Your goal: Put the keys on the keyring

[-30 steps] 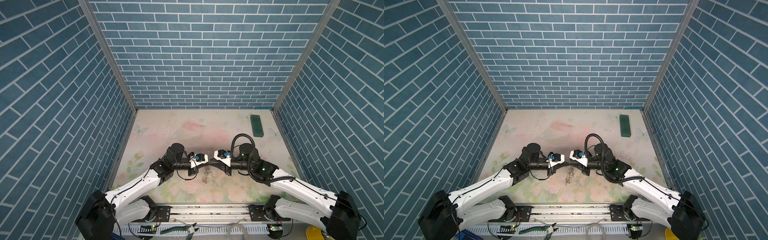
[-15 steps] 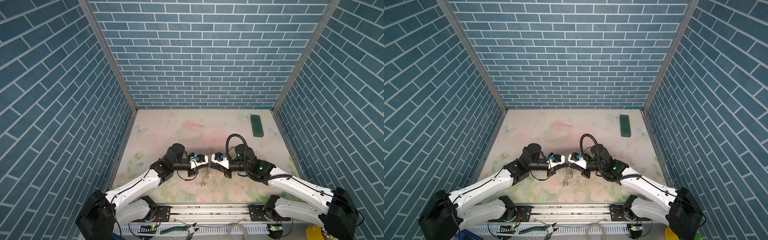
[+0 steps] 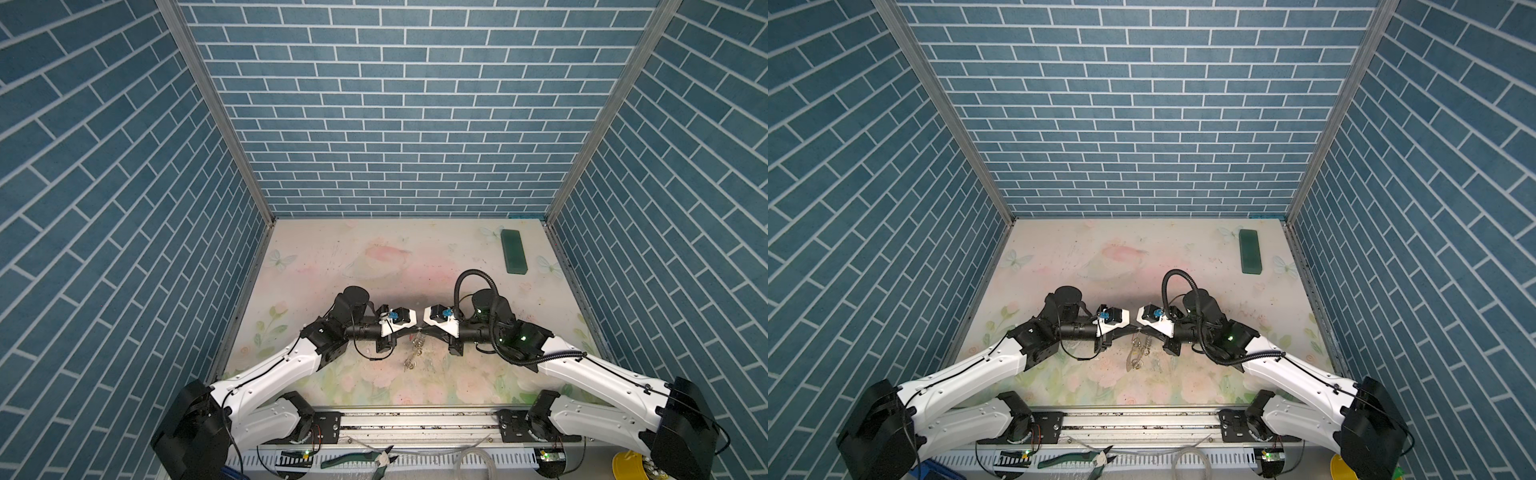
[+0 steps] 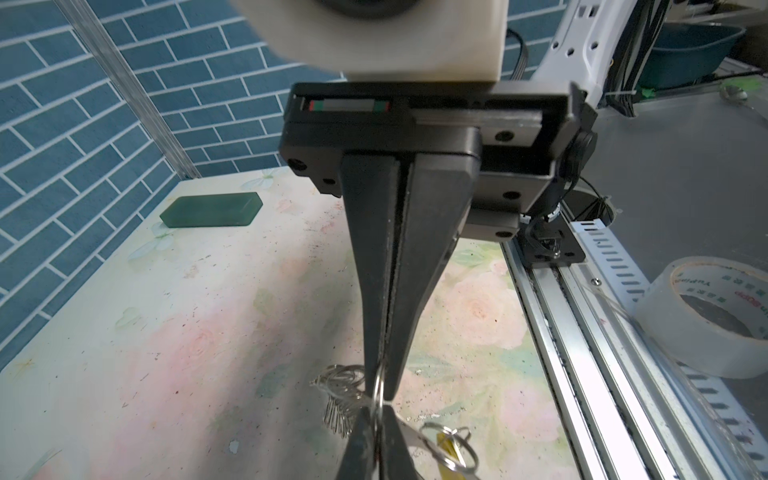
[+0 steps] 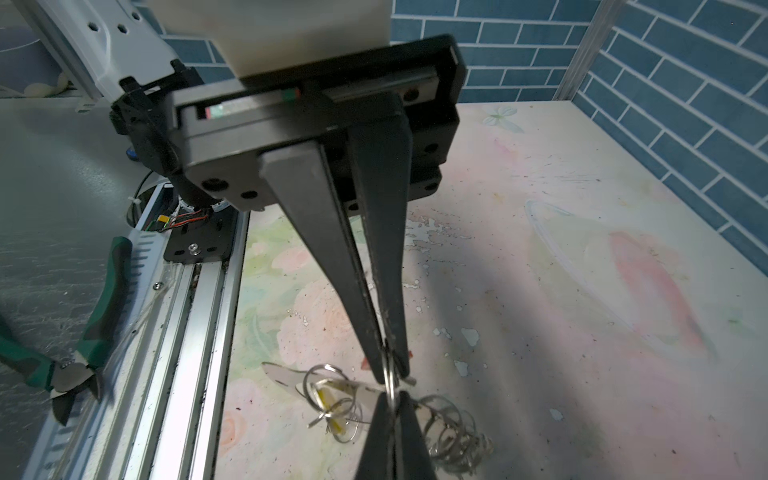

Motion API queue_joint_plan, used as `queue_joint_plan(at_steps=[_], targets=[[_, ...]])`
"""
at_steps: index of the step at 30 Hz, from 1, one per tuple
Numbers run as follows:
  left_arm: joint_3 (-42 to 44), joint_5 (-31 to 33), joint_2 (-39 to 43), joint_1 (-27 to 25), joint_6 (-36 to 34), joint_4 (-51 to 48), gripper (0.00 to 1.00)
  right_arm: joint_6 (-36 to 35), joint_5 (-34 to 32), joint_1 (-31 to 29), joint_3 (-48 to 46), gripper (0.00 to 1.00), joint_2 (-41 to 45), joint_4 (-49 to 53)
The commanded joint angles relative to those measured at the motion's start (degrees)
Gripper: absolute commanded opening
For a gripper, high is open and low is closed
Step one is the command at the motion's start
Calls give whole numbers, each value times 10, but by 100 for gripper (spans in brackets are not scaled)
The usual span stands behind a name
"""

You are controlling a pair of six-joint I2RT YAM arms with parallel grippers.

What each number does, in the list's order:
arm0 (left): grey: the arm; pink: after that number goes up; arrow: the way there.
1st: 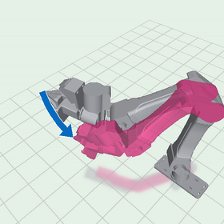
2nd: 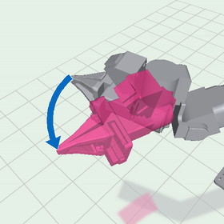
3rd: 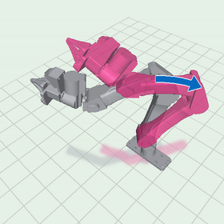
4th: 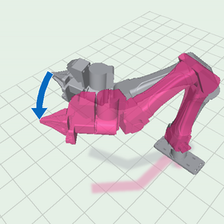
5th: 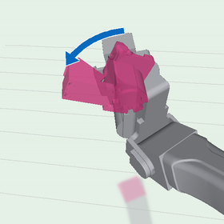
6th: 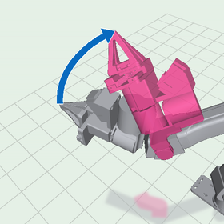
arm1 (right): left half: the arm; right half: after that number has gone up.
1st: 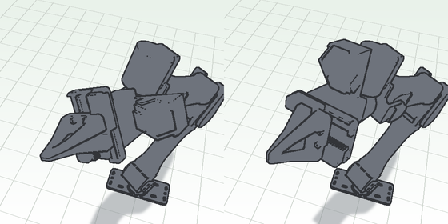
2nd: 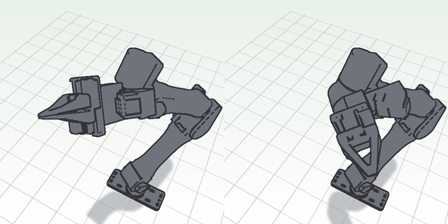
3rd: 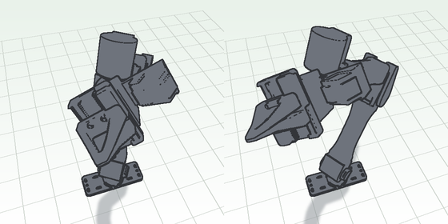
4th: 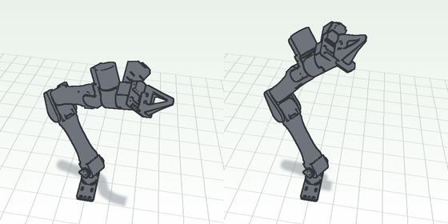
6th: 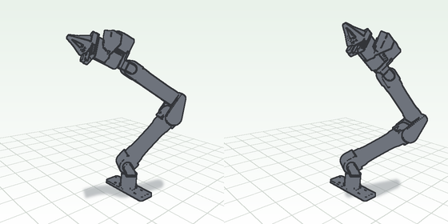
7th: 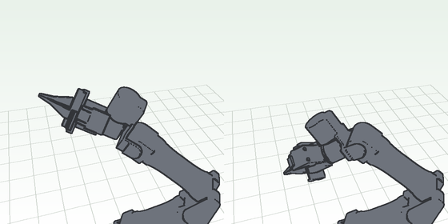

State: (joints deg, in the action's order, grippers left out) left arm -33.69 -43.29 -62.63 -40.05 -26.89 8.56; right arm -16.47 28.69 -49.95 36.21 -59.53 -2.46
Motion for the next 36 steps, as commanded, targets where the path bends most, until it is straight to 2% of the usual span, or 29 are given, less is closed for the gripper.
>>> queue_joint_plan(at_steps=[1,4,6,8,13,15,20,23,26,30,36], targets=[[9,-8,8,4,24,34,12,44,20,14,-37,0,36,-134],[17,-30,11,13,39,55,15,78,54,31,-80,0,41,-229],[18,-43,11,15,45,62,15,107,70,33,-119,0,31,-333],[20,-52,12,16,51,72,16,124,83,33,-131,0,11,-381],[22,-58,10,16,52,73,17,138,98,33,-142,0,-27,-452],[18,-57,5,16,50,68,16,136,100,33,-140,0,-29,-450],[15,-56,5,17,47,66,9,131,106,33,-140,0,-31,-441],[16,-53,6,17,45,65,1,120,101,33,-139,0,-26,-423],[10,-52,4,16,35,46,0,90,95,33,-116,0,-4,-337],[-7,-35,0,12,17,12,0,25,104,33,-59,18,23,-149],[-37,-41,-16,1,-15,-54,0,-6,98,31,-3,23,18,-27]])
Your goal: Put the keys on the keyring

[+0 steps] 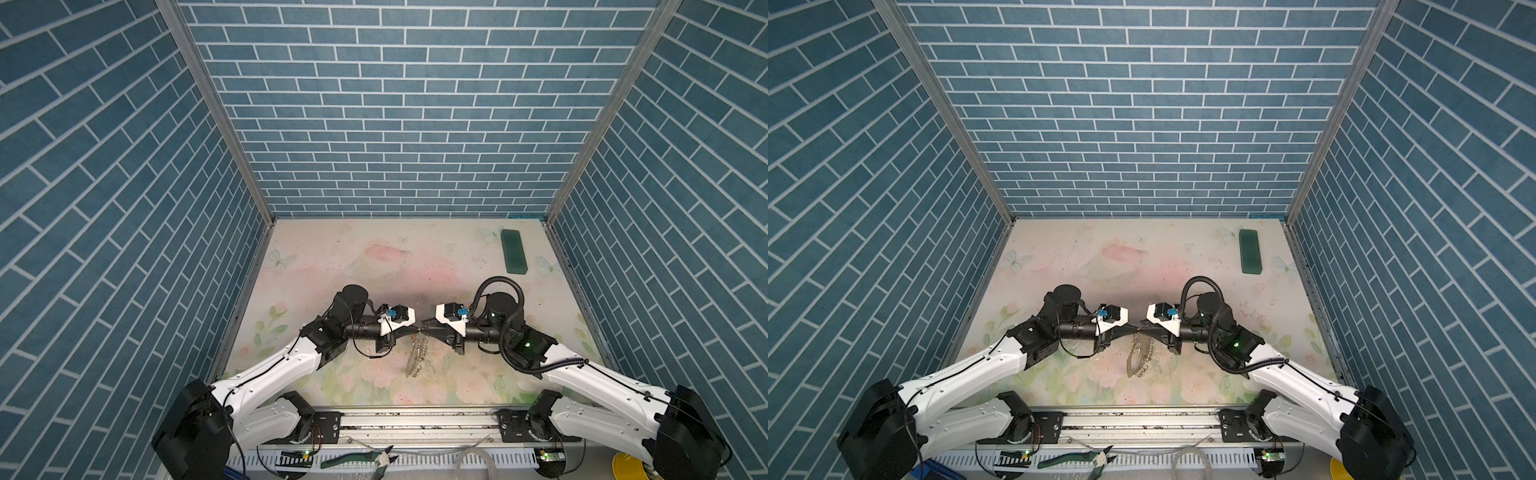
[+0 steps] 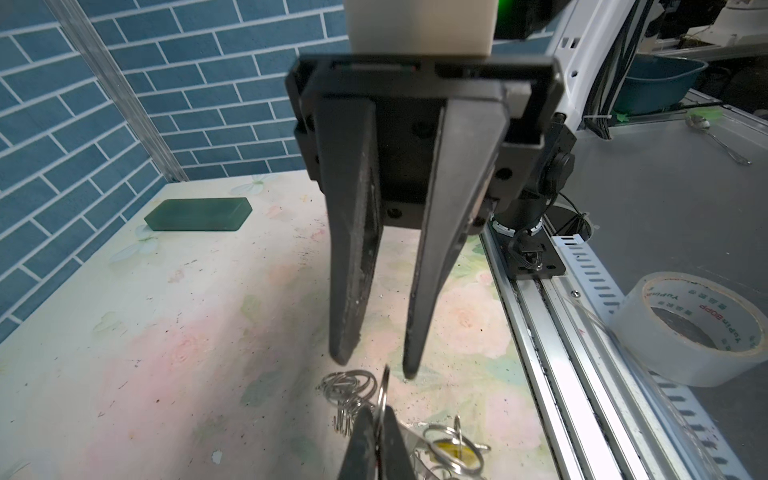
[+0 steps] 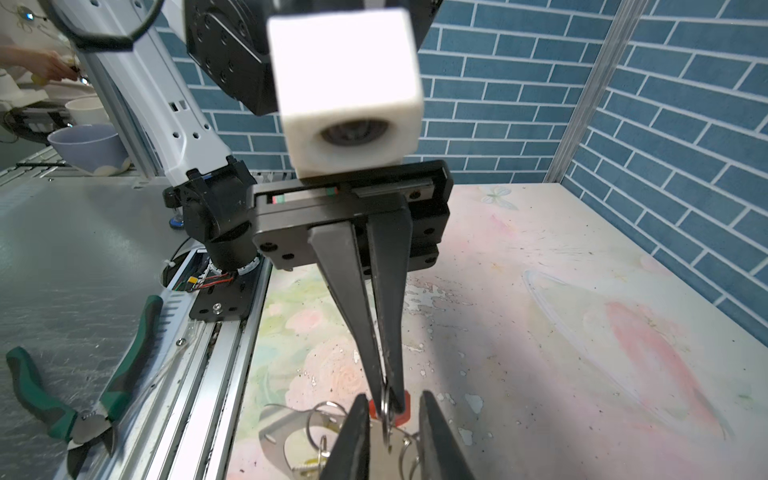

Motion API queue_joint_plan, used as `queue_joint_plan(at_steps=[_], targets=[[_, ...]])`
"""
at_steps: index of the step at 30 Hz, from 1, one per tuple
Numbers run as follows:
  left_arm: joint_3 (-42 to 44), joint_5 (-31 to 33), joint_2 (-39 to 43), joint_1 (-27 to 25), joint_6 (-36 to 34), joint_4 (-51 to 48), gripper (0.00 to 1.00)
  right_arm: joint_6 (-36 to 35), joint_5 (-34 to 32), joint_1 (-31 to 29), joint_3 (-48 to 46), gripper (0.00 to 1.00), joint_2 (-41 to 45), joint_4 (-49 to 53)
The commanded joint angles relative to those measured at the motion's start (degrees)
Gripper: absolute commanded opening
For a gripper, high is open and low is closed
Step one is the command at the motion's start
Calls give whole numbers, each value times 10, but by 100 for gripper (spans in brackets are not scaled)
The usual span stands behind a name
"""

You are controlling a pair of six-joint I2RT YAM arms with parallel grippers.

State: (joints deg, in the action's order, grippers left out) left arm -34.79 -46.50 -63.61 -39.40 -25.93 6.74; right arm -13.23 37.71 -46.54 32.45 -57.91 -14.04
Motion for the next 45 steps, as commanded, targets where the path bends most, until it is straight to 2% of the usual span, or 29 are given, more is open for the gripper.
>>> queue_joint_plan(at_steps=[1,11,16,21,23,26,28,33,45], targets=[[-28,-13,-7,-7,-27,-40,0,-38,13,-3,42,23,-1,99],[-29,-18,-7,-9,-24,-39,0,-37,26,-11,75,23,-26,152],[-31,-22,-8,-9,-23,-38,0,-35,13,-14,79,19,-37,154],[-30,-24,-10,-9,-22,-38,0,-32,-1,-15,85,0,-40,153],[-27,-20,-8,-9,-22,-35,0,-27,-14,-14,80,0,-32,142],[-13,-14,-2,-8,-10,-16,9,-5,-36,-11,55,0,-7,95],[-1,-30,5,-4,6,7,12,28,-23,2,23,0,17,23],[2,-34,6,-2,13,13,11,120,36,37,-28,0,34,-129],[7,-18,4,-2,17,29,9,157,27,37,-63,0,3,-240]])
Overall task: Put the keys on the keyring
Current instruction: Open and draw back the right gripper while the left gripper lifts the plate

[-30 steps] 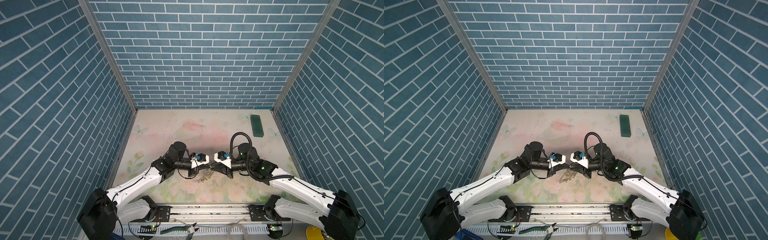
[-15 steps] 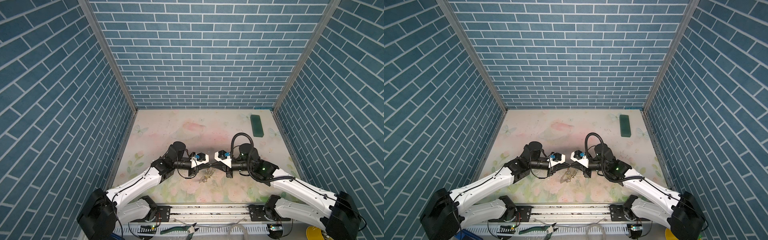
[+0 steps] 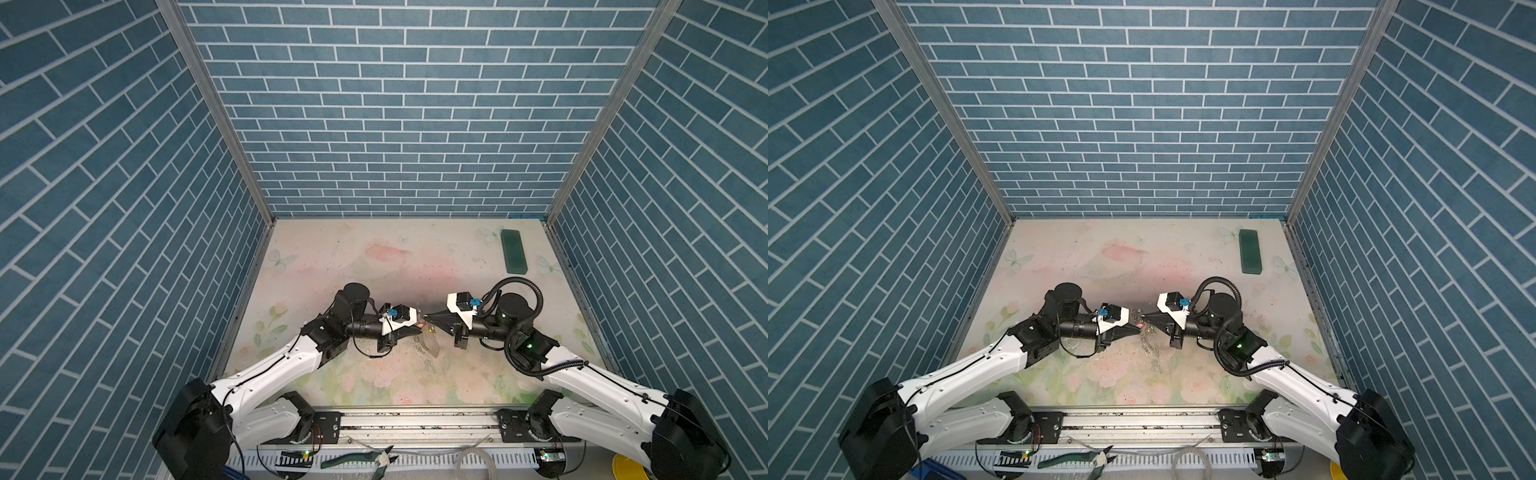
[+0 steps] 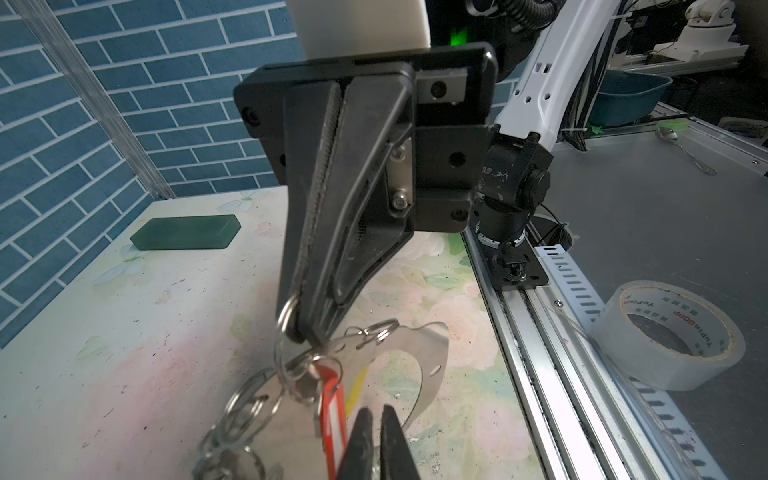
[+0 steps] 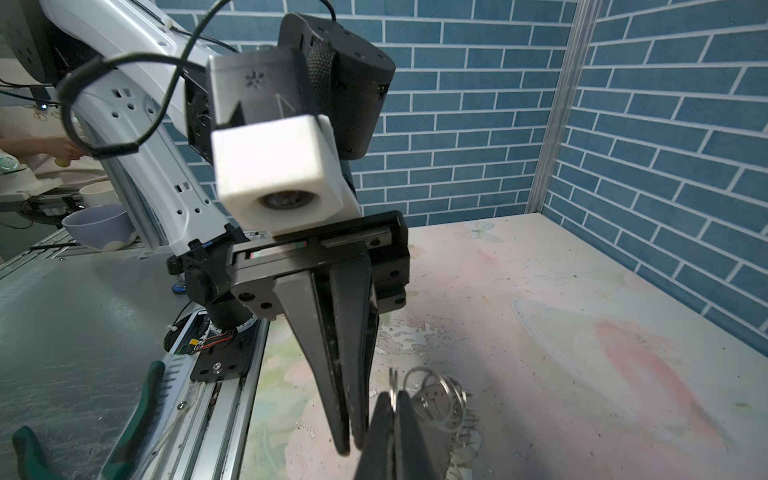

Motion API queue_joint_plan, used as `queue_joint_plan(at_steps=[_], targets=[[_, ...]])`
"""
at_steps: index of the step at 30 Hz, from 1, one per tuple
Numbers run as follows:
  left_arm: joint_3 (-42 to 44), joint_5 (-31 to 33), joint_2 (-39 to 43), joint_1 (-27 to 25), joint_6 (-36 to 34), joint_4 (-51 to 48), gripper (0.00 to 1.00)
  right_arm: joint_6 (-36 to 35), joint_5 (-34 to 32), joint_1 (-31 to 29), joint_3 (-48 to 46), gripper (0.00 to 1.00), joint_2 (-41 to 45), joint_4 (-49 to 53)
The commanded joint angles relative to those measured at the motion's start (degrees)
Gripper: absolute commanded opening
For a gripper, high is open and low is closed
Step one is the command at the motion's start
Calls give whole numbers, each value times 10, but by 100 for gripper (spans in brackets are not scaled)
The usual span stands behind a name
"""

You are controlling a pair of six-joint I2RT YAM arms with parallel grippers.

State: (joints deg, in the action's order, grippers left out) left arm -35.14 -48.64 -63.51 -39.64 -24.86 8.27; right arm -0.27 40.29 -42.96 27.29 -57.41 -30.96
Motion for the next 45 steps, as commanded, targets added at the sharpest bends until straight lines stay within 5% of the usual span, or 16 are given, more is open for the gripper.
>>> queue_joint_plan(at_steps=[1,10,12,18,26,35,45], targets=[[11,6,4,1,6,16,8,29,-2,1,-15,0,-3,-78],[38,46,22,1,36,83,16,48,-77,1,-30,0,-13,-130],[56,106,31,0,84,131,23,48,-138,-2,-33,0,-12,-135],[57,302,47,-2,214,110,20,53,-221,-3,-36,0,-31,-144],[112,291,41,-4,258,147,25,71,-240,-3,-49,0,-90,-192],[132,217,9,-8,280,184,43,71,-254,-4,-64,0,-127,-215],[131,249,-31,-7,239,199,52,59,-227,-4,-84,0,-141,-238]])
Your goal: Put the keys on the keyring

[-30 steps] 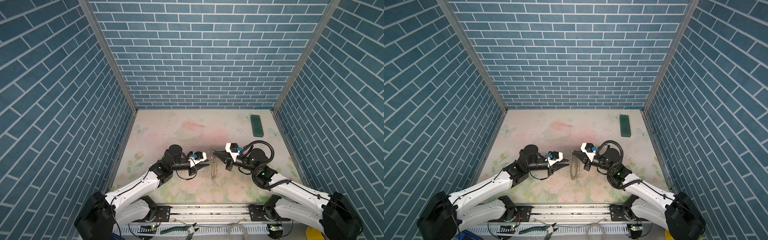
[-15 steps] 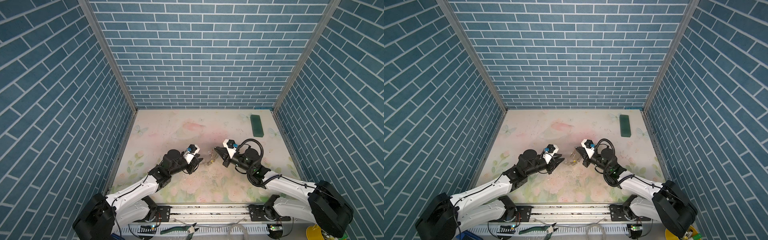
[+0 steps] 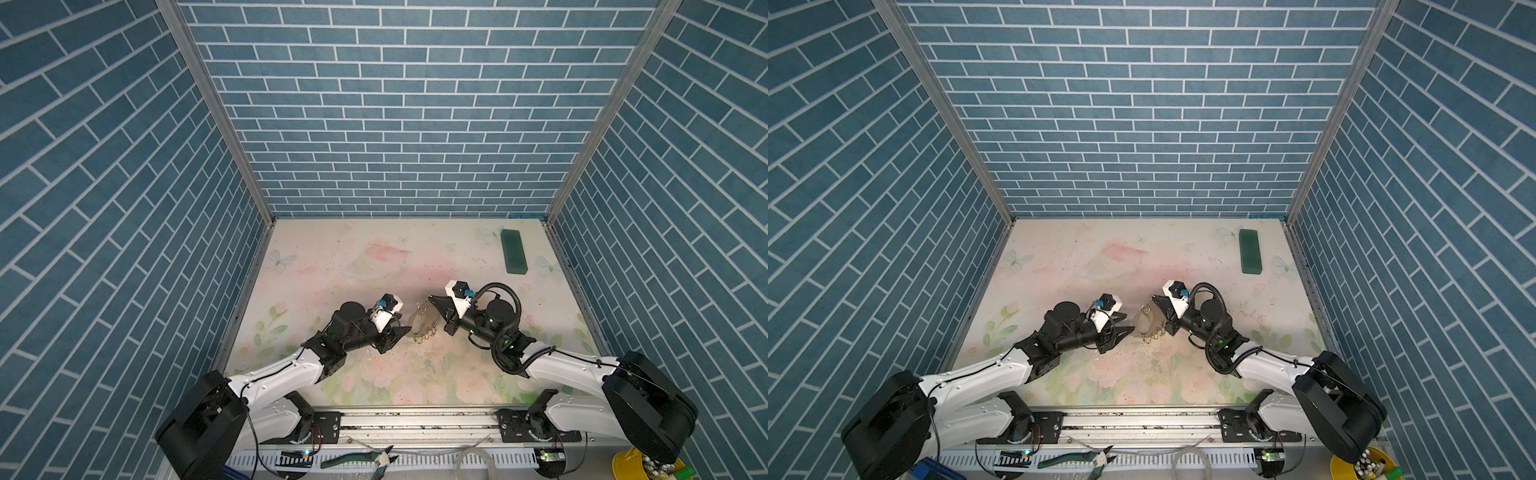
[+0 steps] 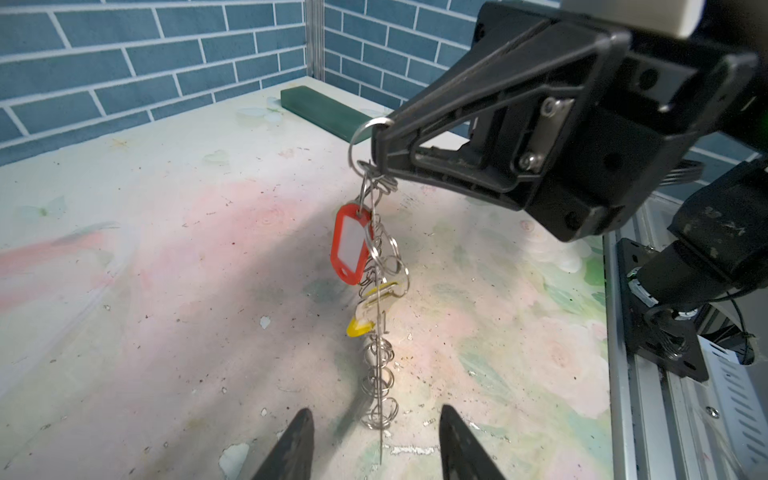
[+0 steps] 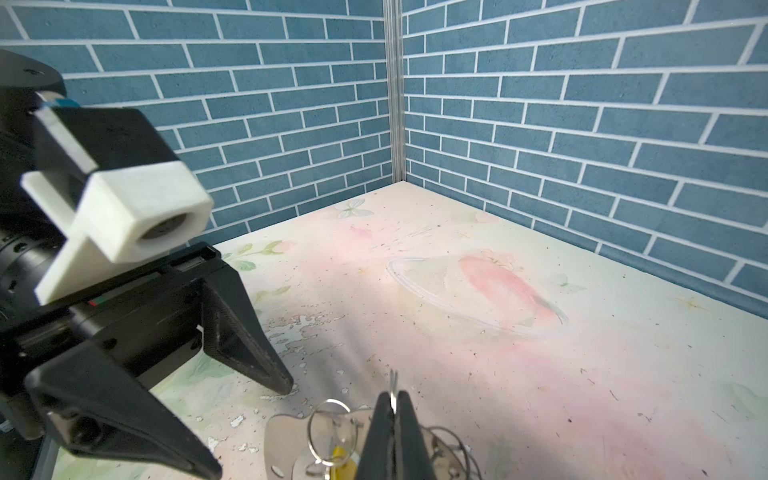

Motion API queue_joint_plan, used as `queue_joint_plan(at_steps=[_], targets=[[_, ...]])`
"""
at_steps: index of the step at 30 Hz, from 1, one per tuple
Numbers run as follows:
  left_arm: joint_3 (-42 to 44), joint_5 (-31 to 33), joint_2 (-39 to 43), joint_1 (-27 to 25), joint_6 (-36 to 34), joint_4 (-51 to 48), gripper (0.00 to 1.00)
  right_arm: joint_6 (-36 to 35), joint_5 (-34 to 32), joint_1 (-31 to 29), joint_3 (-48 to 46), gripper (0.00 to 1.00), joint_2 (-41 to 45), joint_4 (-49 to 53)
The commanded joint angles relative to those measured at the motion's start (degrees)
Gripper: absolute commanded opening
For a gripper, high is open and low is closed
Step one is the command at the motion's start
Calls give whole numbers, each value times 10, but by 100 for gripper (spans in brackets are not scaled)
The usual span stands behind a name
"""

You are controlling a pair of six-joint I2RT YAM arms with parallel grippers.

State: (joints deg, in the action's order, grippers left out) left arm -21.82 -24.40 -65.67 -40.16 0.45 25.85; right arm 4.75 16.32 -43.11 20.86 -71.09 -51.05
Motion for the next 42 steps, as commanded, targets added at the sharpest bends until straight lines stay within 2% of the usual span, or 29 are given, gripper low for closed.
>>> queue_joint_plan(at_steps=[1,5,8,14,18,25,32,34,37,40,42], targets=[[-6,4,-16,-2,-15,26,52,9,15,-2,-20,0,-5,-38],[-24,-44,-52,-2,-11,33,49,9,13,-2,-22,0,-5,-37],[-23,-90,-76,-2,15,77,46,8,9,-2,-23,0,-5,-37],[-17,-114,-119,-3,62,142,43,8,6,-2,-23,0,-7,-37],[-18,-88,-127,-11,62,132,40,8,6,-2,-20,0,-9,-37],[-28,-19,-113,-20,48,78,22,9,-3,-2,-17,0,-14,-36],[-32,-10,-117,-22,50,76,1,11,0,-2,-14,0,-14,-35],[-39,9,-111,-22,56,66,0,12,-8,-2,-14,3,-5,-22],[-95,59,-76,-23,23,-72,0,-10,-35,-2,-7,20,48,73],[-200,141,-54,-30,-38,-272,0,-48,-130,0,-1,32,125,190],[-279,236,-65,-43,-72,-397,0,-83,-184,8,5,42,168,257]])
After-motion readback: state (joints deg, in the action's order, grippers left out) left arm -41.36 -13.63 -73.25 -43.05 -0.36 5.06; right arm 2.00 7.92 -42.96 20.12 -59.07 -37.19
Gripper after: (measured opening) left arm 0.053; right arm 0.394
